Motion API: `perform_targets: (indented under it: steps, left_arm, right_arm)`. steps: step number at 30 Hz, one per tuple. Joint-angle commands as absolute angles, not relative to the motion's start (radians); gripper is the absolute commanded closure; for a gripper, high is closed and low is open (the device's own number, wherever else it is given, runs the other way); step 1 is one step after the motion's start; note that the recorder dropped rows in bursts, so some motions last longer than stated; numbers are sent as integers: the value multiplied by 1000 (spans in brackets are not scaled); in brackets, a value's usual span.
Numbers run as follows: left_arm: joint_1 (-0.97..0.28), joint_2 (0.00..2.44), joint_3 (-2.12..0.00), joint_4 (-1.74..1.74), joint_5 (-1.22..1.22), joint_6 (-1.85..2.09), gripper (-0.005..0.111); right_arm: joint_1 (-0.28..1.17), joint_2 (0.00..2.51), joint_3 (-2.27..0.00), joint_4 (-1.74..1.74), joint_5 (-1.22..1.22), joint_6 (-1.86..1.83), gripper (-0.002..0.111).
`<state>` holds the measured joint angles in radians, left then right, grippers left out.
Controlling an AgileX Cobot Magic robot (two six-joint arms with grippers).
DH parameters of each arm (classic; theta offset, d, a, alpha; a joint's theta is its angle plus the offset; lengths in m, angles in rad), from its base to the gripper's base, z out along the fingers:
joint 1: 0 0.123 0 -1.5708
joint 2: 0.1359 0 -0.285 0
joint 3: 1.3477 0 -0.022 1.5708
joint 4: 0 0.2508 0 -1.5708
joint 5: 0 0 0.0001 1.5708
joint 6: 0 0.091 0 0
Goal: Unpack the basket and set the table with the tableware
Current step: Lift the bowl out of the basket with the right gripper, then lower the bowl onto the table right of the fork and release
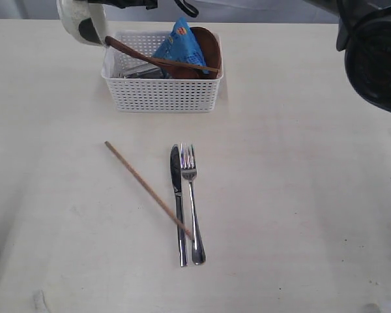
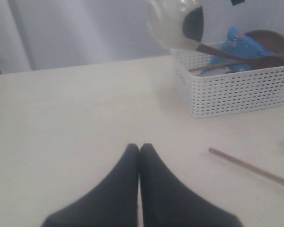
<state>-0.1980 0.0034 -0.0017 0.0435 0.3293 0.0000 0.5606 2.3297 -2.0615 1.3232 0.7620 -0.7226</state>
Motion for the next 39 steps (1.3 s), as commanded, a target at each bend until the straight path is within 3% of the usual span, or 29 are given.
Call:
perform_targets:
  steps: [1, 13, 25, 33, 39]
  left_arm:
    - [-196, 0, 0, 48, 326, 0, 107]
    - [-196, 0, 0, 48, 326, 0, 107]
    - [-196, 0, 0, 48, 326, 0, 107]
    - [-196, 0, 0, 48, 326, 0, 107]
    - [-196, 0, 0, 48, 326, 0, 107]
  right_arm:
    - [561, 2323, -2069, 1421, 735, -783, 109]
    - [561, 2304, -2069, 1378, 752, -799, 109]
    - [561, 2135, -2069, 585, 831, -456, 109]
    - [561, 2021, -2067, 150, 1130, -222, 109]
    - [561, 1835, -1827, -38, 1221, -9, 109]
